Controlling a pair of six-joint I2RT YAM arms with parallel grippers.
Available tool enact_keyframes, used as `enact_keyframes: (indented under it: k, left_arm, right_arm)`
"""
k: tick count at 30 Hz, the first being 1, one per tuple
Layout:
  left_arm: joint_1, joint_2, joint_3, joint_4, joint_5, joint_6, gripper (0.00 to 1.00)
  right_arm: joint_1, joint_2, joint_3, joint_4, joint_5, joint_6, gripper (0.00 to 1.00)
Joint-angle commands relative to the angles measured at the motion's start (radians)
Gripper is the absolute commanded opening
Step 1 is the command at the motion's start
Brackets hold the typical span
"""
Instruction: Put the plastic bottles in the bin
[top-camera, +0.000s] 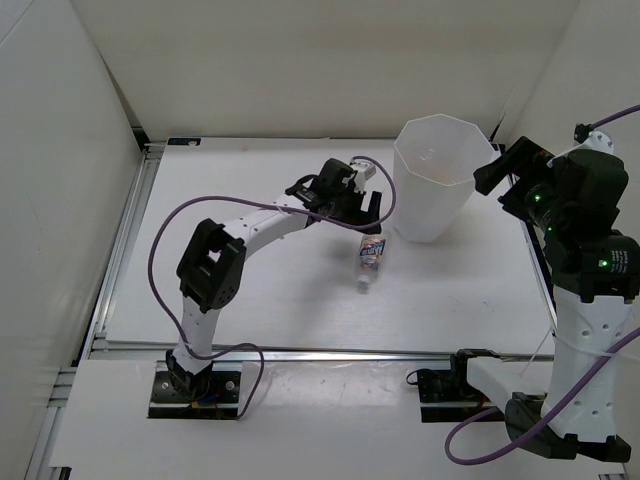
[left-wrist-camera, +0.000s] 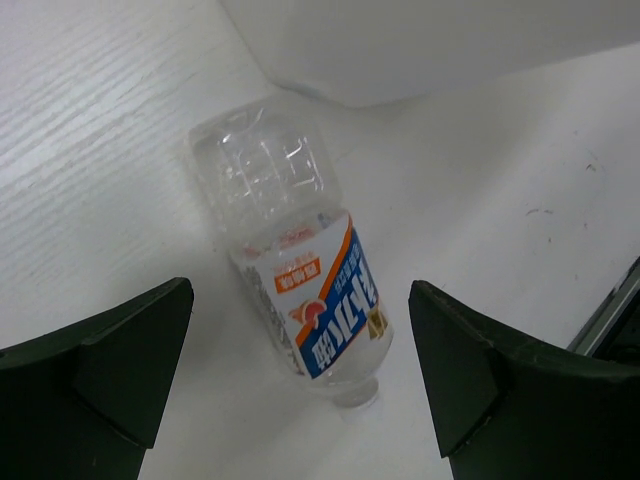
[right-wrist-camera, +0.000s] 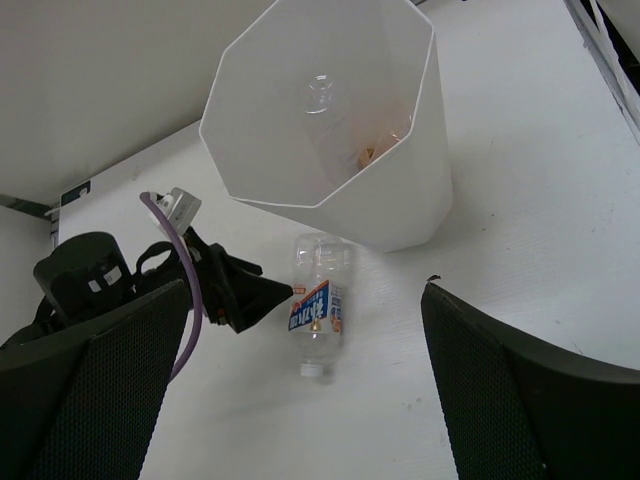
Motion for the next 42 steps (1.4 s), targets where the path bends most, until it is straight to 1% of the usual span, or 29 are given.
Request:
enact_keyframes:
  k: [1,4,6,13,19,23,27,28,30,31,32,35,36,38,41,42]
  left_arm:
    - [0.0,0.03,0.084,0.01,0.053,-0.034,1.0]
    - [-0.031,0.062,0.128,-0.002,0.044,-0.034,1.0]
    - [-0.031,0.079,0.148,-0.025,0.044,-0.023,1.0]
    - [-0.051,0.132,0.119,-0.045,-0.019,-0.032,1.0]
    - [-0.06,0.166,0.132,-0.054,-0.028,-0.041,1.0]
    - [-0.06,0.177,0.057,-0.054,-0.019,-0.055,1.0]
    - [-0.06,0.145,-0.02,-0.054,-0.019,-0.055,1.0]
    - [-0.06,0.145,-0.032,-0.054,-0.019,-0.055,0.99]
    - [-0.06,0.134,-0.054,-0.054,-0.019,-0.046,0.92]
    - [-0.06,0.123,-0.068,-0.054,-0.019,-0.046,0.88]
    - [-0.06,0.123,-0.086,-0.054,-0.019,-0.046,0.8]
    - [-0.049,0.051,-0.14,-0.054,-0.066,-0.024,0.68]
    - [-0.037,0.0,-0.192,-0.054,-0.081,-0.024,0.59]
    - [-0.022,-0.063,-0.258,-0.054,-0.152,-0.024,0.49]
    - [0.023,-0.182,-0.258,-0.063,-0.244,-0.003,0.4]
    - [0.032,-0.203,-0.194,-0.077,-0.256,0.008,0.38]
  right_arm:
    - [-0.003,-0.006,0.005,0.031,-0.009,-0.029,1.0]
    - [-0.003,-0.006,0.005,0.031,0.0,-0.029,1.0]
    - [-0.003,-0.006,-0.004,0.031,0.01,-0.041,1.0]
    - [-0.003,0.004,0.008,0.031,0.012,-0.059,1.0]
    - [-0.003,0.013,0.03,0.022,0.001,-0.059,1.0]
    - [-0.003,0.013,0.039,0.013,0.001,-0.069,1.0]
    - [-0.003,0.013,0.039,0.013,0.001,-0.069,1.0]
    - [-0.003,0.013,0.039,0.013,0.012,-0.069,1.0]
    - [-0.003,0.004,0.039,0.013,0.012,-0.069,1.0]
    - [-0.003,0.004,0.03,0.013,0.021,-0.069,1.0]
    - [-0.003,-0.005,0.02,0.013,0.021,-0.069,1.0]
    - [-0.003,-0.016,-0.007,0.022,0.021,-0.069,1.0]
    - [-0.003,-0.016,-0.007,0.022,0.021,-0.059,1.0]
    - [-0.003,-0.025,-0.033,0.031,0.03,-0.059,1.0]
    - [-0.003,-0.035,-0.047,0.053,0.043,-0.05,1.0]
    - [-0.003,-0.035,-0.059,0.053,0.043,-0.05,1.0]
